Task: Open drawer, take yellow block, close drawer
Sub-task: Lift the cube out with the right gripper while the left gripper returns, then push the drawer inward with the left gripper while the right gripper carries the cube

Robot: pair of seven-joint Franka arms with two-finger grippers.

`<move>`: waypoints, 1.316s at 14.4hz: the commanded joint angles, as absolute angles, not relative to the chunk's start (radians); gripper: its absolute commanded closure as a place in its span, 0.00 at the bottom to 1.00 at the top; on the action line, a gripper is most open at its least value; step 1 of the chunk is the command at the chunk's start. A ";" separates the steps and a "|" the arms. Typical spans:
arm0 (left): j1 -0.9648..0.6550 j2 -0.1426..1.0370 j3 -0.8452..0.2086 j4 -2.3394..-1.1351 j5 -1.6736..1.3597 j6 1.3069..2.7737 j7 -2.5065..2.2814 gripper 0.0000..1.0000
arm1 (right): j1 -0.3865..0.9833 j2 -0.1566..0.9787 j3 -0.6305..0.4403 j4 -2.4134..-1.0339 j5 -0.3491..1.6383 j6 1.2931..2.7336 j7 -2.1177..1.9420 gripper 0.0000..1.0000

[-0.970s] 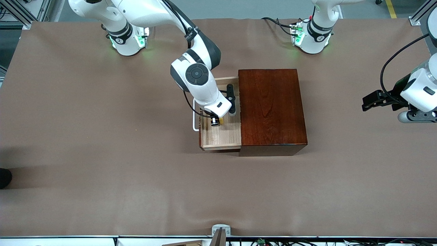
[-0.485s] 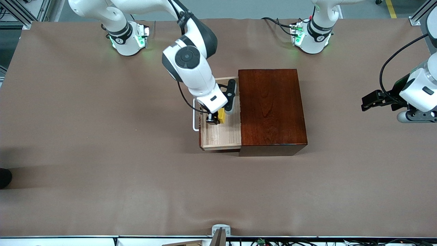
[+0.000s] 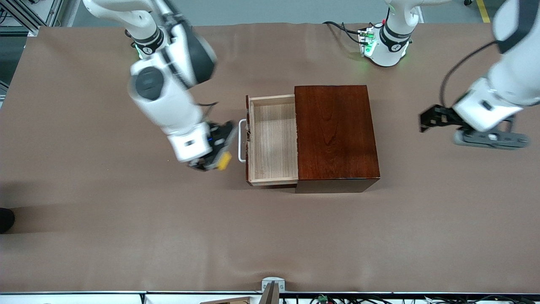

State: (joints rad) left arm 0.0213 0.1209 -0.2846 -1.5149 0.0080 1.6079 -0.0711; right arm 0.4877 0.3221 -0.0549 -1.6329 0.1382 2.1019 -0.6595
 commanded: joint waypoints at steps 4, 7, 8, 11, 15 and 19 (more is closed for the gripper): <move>-0.043 0.149 -0.520 -1.509 0.060 1.585 -0.071 0.00 | 0.280 0.239 -0.034 -1.769 0.135 2.068 -0.640 1.00; -0.228 0.240 -0.532 -1.430 0.181 1.588 -0.055 0.00 | 0.164 0.245 -0.035 -1.825 0.133 2.069 -0.634 1.00; -0.265 0.277 -0.534 -1.392 0.179 1.589 -0.048 0.00 | 0.138 0.245 -0.037 -1.845 0.132 2.072 -0.608 1.00; -0.386 0.354 -0.537 -1.321 0.152 1.656 -0.037 0.00 | 0.069 0.247 -0.038 -1.881 0.120 2.074 -0.516 1.00; -0.463 0.463 -0.540 -1.289 0.080 1.915 0.165 0.00 | 0.017 0.268 -0.051 -1.921 0.095 2.075 -0.327 1.00; -0.514 0.593 -0.535 -1.249 0.080 2.063 0.455 0.00 | -0.034 0.307 -0.055 -1.922 0.041 2.075 -0.158 1.00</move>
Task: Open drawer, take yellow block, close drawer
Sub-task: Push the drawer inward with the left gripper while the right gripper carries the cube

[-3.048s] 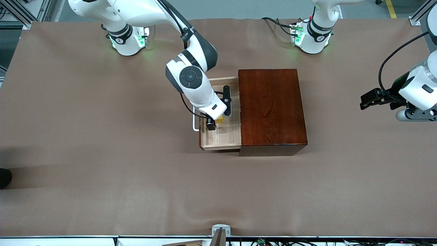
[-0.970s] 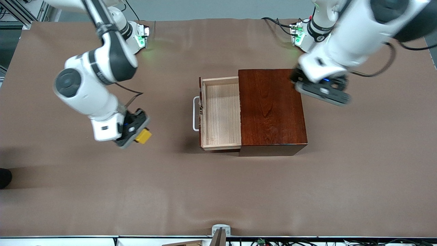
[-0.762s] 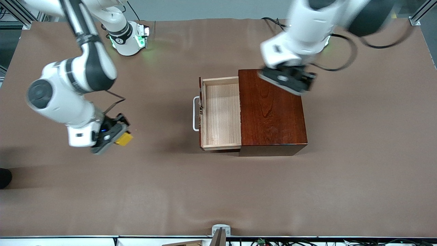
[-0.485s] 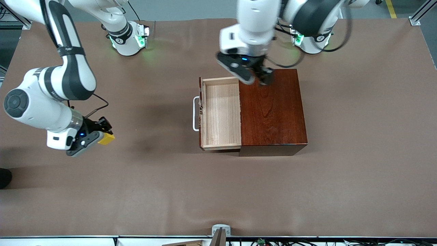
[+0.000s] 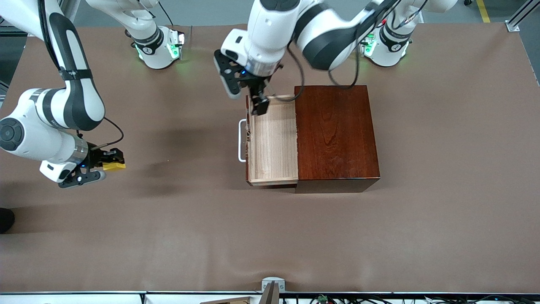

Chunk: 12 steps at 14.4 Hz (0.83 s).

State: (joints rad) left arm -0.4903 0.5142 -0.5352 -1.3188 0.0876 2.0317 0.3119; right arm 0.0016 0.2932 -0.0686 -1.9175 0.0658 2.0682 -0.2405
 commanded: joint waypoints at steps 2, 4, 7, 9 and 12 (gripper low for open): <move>-0.523 0.644 -0.532 -1.249 0.083 2.114 0.627 0.00 | -0.032 0.327 -0.055 -1.922 0.040 2.109 -0.124 1.00; -0.558 0.682 -0.484 -1.249 0.092 2.147 0.653 0.00 | -0.050 0.354 -0.055 -1.921 0.041 2.141 -0.110 1.00; -0.607 0.733 -0.399 -1.249 0.091 2.213 0.646 0.00 | -0.048 0.386 -0.055 -1.922 0.041 2.183 -0.062 1.00; -0.612 0.752 -0.385 -1.249 0.091 2.220 0.615 0.00 | -0.043 0.405 -0.055 -1.922 0.040 2.187 -0.014 1.00; -0.614 0.768 -0.367 -1.250 0.091 2.250 0.575 0.00 | -0.035 0.452 -0.055 -1.922 0.040 2.244 0.073 1.00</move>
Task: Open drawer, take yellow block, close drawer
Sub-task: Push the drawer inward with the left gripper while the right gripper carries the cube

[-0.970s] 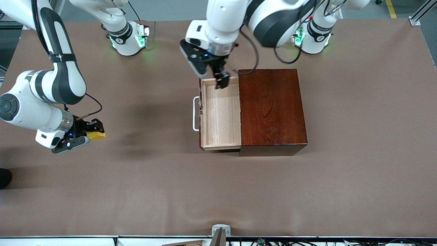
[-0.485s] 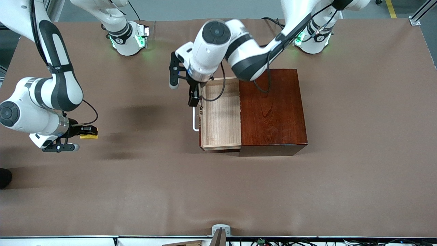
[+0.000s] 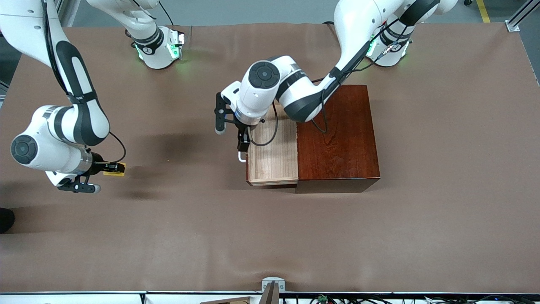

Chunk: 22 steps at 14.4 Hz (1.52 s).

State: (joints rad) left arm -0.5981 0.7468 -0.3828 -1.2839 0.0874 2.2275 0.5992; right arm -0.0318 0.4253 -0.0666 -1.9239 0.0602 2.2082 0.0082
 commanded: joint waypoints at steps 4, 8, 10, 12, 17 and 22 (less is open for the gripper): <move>-0.647 0.804 -0.344 -1.249 0.091 2.318 0.566 0.00 | -0.035 0.521 -0.054 -1.921 0.041 2.347 0.058 1.00; -0.710 0.811 -0.285 -1.249 0.091 2.326 0.571 0.00 | -0.028 0.555 -0.054 -1.922 0.040 2.431 0.057 1.00; -0.709 0.813 -0.281 -1.252 0.091 2.310 0.569 0.00 | -0.025 0.572 -0.054 -1.919 0.040 2.451 0.049 0.89; -0.712 0.811 -0.252 -1.253 0.091 2.274 0.568 0.00 | -0.021 0.572 -0.054 -1.921 0.040 2.453 0.049 0.27; -0.710 0.798 -0.218 -1.252 0.094 2.180 0.565 0.00 | -0.025 0.542 -0.054 -1.922 0.041 2.428 0.037 0.00; -0.715 0.761 -0.192 -1.250 0.106 2.054 0.563 0.00 | -0.025 0.459 -0.054 -1.914 0.040 2.323 -0.021 0.00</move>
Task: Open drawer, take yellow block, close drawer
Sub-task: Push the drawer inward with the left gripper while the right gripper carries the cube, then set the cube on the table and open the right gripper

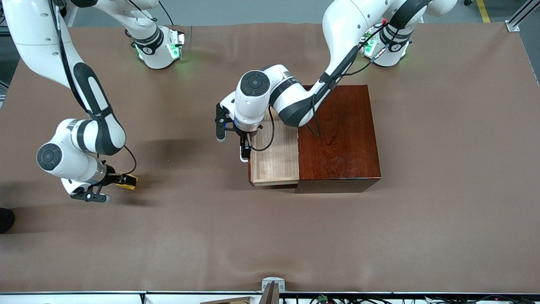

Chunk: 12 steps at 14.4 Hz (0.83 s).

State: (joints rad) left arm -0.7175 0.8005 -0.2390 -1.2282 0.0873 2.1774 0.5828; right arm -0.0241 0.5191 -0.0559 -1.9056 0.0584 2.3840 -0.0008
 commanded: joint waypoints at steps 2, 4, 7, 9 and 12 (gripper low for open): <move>-0.713 0.755 -0.193 -1.250 0.152 2.011 0.564 0.00 | -0.021 0.411 -0.054 -1.908 0.040 2.263 -0.021 0.00; -0.709 0.746 -0.192 -1.250 0.185 1.978 0.565 0.00 | -0.017 0.368 -0.054 -1.893 0.038 2.209 -0.023 0.00; -0.707 0.742 -0.193 -1.250 0.256 1.898 0.568 0.00 | -0.020 0.318 -0.052 -1.839 0.037 2.090 -0.021 0.00; -0.701 0.739 -0.195 -1.250 0.282 1.853 0.569 0.00 | -0.020 0.287 -0.054 -1.777 0.037 1.976 -0.020 0.00; -0.701 0.726 -0.172 -1.250 0.317 1.801 0.572 0.00 | -0.017 0.226 -0.048 -1.703 0.038 1.811 -0.011 0.00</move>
